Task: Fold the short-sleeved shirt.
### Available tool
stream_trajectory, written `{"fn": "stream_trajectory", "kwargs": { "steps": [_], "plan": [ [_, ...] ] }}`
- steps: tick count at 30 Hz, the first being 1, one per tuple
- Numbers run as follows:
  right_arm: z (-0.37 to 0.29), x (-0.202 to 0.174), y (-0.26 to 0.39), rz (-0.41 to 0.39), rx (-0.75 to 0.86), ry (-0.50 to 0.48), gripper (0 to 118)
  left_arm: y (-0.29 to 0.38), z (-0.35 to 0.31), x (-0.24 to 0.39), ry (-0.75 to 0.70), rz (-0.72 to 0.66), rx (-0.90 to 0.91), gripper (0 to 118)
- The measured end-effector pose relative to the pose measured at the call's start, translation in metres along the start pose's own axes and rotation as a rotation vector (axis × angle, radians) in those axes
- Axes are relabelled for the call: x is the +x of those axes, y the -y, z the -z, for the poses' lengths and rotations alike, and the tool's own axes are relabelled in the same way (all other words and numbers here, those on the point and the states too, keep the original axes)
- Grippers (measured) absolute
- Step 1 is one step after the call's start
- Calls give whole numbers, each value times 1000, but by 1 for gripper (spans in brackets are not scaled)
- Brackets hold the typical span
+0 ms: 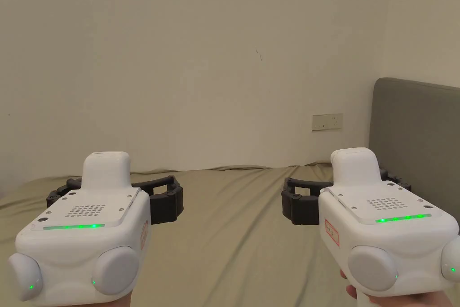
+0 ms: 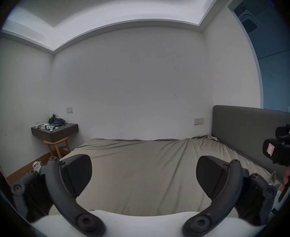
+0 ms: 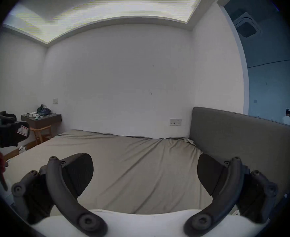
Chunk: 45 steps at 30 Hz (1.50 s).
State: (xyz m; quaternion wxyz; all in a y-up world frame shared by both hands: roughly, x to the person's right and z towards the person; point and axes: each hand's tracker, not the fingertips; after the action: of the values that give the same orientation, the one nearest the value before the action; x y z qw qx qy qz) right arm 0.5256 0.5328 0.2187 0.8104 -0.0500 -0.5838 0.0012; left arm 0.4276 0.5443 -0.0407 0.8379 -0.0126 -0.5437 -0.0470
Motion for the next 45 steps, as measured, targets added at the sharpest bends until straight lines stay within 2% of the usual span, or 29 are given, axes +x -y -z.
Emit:
{"fn": "stream_trajectory", "kwargs": {
  "steps": [4,9,18,45],
  "plan": [
    [-5,-7,-3,-22,25,4,118,2,1,2,-8,11,-12,118],
    [-9,-8,-8,11,50,-8,118,0,-1,-2,0,-6,-8,118],
    [-6,-16,-9,23,-12,83,118,-2,-5,-8,-7,-13,5,118],
    [-14,-18,-14,33,4,58,118,-5,-8,-11,1,-21,2,118]
  ]
}}
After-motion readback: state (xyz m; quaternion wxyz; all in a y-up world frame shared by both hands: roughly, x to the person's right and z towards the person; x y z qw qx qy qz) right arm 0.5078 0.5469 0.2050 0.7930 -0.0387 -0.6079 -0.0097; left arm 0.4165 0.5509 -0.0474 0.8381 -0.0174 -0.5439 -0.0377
